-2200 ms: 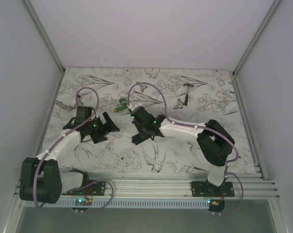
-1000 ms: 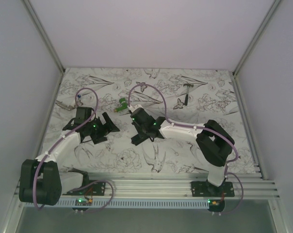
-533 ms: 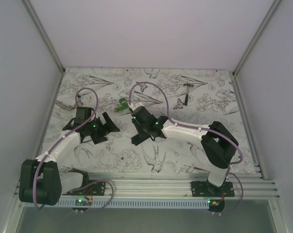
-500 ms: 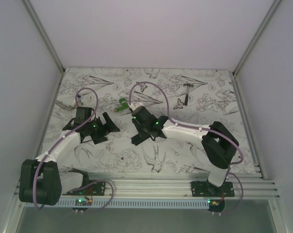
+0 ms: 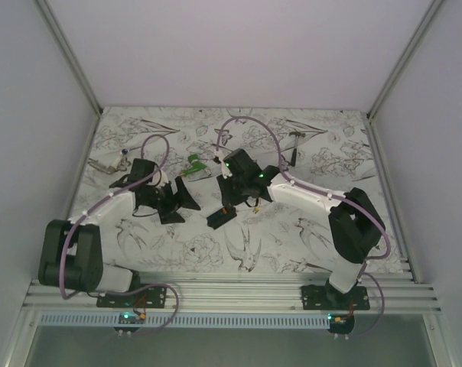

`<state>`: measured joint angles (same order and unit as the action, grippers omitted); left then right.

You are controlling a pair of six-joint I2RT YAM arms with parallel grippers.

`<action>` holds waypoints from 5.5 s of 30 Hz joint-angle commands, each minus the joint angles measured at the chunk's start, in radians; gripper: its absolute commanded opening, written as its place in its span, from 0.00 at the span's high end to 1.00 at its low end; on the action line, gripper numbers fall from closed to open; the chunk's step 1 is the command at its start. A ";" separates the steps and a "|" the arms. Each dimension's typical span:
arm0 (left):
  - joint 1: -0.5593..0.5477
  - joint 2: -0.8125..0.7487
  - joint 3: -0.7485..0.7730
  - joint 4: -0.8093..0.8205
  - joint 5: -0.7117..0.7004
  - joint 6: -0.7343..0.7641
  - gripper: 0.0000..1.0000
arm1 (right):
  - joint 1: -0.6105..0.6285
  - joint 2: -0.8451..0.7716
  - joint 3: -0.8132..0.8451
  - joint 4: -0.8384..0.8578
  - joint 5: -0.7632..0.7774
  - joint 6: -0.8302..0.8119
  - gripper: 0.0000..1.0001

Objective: Snap on the fuse box
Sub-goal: Install the fuse at the fuse box base.

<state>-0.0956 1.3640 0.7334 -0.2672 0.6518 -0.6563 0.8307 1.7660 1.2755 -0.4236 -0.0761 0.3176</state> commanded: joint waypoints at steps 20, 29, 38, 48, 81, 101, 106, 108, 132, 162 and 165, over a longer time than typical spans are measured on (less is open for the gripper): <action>-0.133 0.353 0.219 -0.146 0.133 0.043 0.44 | -0.018 0.105 0.096 -0.056 -0.073 -0.097 0.79; -0.138 0.428 0.265 -0.153 0.152 0.046 0.49 | -0.017 0.127 0.104 -0.071 -0.094 -0.106 0.83; -0.143 0.500 0.293 -0.155 0.179 0.044 0.54 | -0.014 0.140 0.107 -0.087 -0.107 -0.120 0.85; -0.144 0.530 0.315 -0.165 0.184 0.050 0.61 | 0.004 0.168 0.126 -0.108 -0.110 -0.144 0.91; -0.140 0.544 0.333 -0.205 0.144 0.069 0.71 | 0.013 0.246 0.131 -0.182 -0.035 -0.168 0.98; -0.141 0.546 0.329 -0.219 0.115 0.079 0.73 | -0.034 0.340 0.134 -0.272 -0.013 -0.080 1.00; -0.139 0.545 0.330 -0.223 0.109 0.081 0.74 | -0.044 0.318 0.129 -0.260 -0.021 -0.095 0.99; -0.138 0.543 0.330 -0.226 0.106 0.081 0.74 | -0.045 0.280 0.122 -0.232 -0.045 -0.106 0.97; -0.138 0.530 0.334 -0.233 0.102 0.089 0.72 | 0.010 0.155 0.166 -0.097 -0.050 -0.122 0.74; -0.140 0.528 0.331 -0.233 0.104 0.094 0.72 | 0.048 0.298 0.301 -0.296 0.002 -0.164 1.00; -0.141 0.526 0.330 -0.231 0.102 0.095 0.72 | 0.050 0.332 0.337 -0.361 0.005 -0.169 1.00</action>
<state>-0.2356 1.8896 1.0615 -0.4538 0.7841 -0.5842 0.8700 2.0407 1.5669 -0.6708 -0.0937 0.1707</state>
